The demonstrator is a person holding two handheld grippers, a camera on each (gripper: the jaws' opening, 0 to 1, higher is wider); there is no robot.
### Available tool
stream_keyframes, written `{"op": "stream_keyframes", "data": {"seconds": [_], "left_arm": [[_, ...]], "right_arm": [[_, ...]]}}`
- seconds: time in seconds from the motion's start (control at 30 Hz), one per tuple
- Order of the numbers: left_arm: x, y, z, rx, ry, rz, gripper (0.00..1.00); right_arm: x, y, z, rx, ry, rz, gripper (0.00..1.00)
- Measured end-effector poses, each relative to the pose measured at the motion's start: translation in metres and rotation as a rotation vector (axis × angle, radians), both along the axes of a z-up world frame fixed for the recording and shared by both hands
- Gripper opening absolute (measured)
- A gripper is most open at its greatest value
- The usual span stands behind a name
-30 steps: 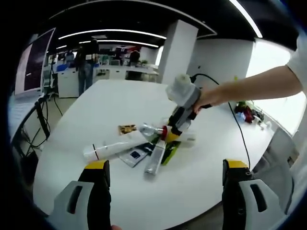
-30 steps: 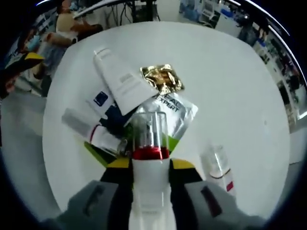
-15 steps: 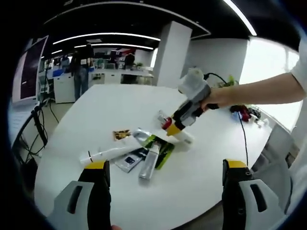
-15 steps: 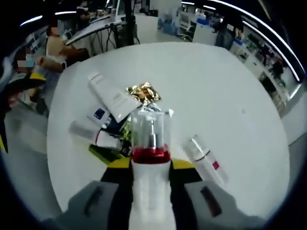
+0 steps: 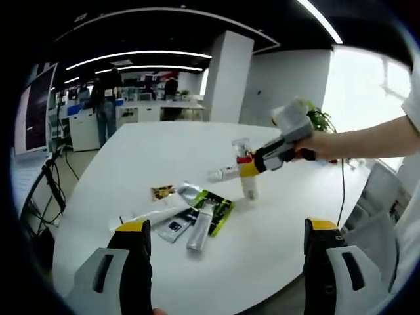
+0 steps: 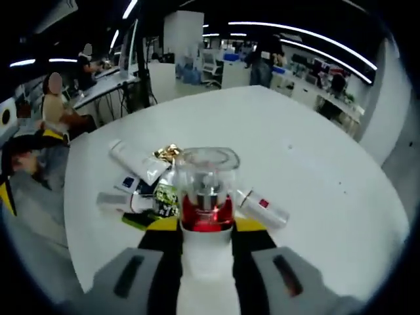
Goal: Arrange the skincare products in the storage area until every visible bottle or jar stands upright without overlapping.
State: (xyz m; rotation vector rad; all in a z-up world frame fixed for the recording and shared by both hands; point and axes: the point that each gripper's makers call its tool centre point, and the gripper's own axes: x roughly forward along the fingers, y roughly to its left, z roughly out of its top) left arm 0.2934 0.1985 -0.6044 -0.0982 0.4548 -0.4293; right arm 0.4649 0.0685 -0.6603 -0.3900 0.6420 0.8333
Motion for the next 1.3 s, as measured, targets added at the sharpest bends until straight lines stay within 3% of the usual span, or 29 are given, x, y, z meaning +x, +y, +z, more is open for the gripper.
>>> {"op": "stream_keyframes", "data": {"seconds": [0.13, 0.6, 0.8, 1.3], "left_arm": [[0.001, -0.013, 0.006, 0.008, -0.015, -0.033, 0.95], [-0.005, -0.046, 0.01, 0.018, -0.028, -0.123, 0.95], [0.001, -0.055, 0.007, 0.016, -0.034, -0.147, 0.95], [0.035, -0.095, -0.026, 0.053, -0.028, -0.274, 0.95]], "right_arm": [[-0.006, -0.007, 0.001, 0.035, -0.017, -0.054, 0.28], [-0.022, -0.039, 0.001, 0.133, -0.033, -0.372, 0.28], [-0.024, -0.045, 0.001, 0.115, -0.039, -0.42, 0.28], [-0.032, -0.055, 0.0, 0.067, -0.027, -0.463, 0.29]]}}
